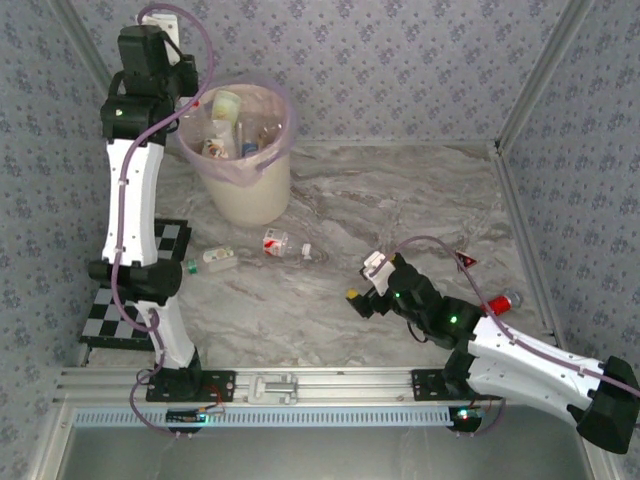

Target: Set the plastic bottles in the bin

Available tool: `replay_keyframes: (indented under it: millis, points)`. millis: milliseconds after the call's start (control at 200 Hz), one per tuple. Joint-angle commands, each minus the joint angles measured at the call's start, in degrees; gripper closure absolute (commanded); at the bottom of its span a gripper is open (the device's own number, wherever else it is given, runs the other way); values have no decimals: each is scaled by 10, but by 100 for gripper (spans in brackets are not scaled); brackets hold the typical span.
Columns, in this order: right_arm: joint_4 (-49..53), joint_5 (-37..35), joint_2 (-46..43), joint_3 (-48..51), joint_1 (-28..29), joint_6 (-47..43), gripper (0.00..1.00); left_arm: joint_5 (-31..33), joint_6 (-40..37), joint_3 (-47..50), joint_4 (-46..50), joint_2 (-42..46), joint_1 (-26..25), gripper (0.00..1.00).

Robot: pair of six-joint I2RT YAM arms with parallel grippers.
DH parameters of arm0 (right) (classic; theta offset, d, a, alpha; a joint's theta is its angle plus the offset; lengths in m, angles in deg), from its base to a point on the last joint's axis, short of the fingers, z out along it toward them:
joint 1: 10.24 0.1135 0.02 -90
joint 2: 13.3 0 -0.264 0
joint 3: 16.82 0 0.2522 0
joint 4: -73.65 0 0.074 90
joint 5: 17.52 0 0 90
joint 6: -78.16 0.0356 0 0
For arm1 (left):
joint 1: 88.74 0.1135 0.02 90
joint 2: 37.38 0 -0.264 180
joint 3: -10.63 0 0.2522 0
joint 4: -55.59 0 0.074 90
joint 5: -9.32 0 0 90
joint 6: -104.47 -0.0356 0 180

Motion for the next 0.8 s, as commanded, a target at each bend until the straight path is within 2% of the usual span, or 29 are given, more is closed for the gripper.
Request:
replay_keyframes:
  millis: [0,100,245,370,510,655,795]
  points:
    - [-2,0,-13,-6,-2,9,0,16,-36,-29,33,-49,-1,100]
    - [4,-5,-19,-3,-2,9,0,-6,-41,-48,71,-81,-5,100]
    - [10,-6,-25,-3,-3,10,0,29,-73,-70,128,-126,-24,100]
    - [4,-6,-20,-1,-4,10,0,18,-61,-63,170,-150,-29,100]
    - [0,1,-8,-7,-5,9,0,-2,-38,-11,173,-154,-28,100]
    - [3,-2,-10,-2,-4,12,0,-52,-8,61,157,-150,-22,100]
    - [3,-3,-13,2,-5,12,0,-86,-9,117,150,-148,-23,100]
